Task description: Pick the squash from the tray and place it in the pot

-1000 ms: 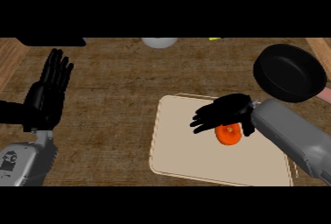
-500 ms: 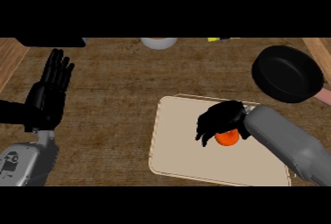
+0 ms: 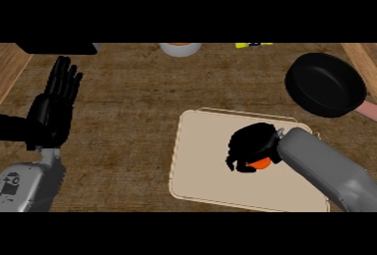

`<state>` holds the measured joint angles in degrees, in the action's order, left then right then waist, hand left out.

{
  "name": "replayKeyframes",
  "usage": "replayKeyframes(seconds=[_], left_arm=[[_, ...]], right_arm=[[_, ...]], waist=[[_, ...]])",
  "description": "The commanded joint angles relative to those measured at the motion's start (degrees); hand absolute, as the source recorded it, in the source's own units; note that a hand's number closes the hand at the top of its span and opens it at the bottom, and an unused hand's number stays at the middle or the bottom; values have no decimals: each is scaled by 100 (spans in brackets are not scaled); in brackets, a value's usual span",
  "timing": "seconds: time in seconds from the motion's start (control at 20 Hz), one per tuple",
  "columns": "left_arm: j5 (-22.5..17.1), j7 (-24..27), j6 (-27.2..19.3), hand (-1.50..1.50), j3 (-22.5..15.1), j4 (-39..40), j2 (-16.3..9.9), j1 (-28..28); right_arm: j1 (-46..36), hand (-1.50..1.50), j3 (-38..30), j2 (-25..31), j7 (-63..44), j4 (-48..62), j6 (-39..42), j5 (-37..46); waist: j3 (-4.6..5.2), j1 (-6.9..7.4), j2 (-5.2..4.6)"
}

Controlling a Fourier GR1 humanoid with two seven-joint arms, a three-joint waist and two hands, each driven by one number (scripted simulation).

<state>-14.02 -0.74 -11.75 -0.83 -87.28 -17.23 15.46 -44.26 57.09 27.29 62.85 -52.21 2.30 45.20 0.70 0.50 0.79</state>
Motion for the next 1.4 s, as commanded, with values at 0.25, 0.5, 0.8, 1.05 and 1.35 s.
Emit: replayKeyframes(seconds=[0.25,0.5,0.8,1.05,1.35], left_arm=[[45,29,22,0,64,-185,75,-305],[5,-46,53,0,151,-86,-38,-152],[9,-163,13,0,163,-99,-65,-106],[24,-142,62,0,103,-72,-44,-155],[141,37,28,0,70,34,11,-199]], right_arm=[[369,150,-923,496,737,-597,-188,-658],[-18,150,-2147,-661,-3076,359,-70,-1194],[-483,150,-3184,-1043,-5715,811,-1188,-1248],[-1203,150,-3593,-1340,-7991,934,-2440,-673],[-2216,150,-3537,-1318,-10597,1189,-3359,708]], waist=[[-70,-71,-65],[-44,-144,-29],[-30,-237,107],[-23,-158,106],[-31,-147,47]])
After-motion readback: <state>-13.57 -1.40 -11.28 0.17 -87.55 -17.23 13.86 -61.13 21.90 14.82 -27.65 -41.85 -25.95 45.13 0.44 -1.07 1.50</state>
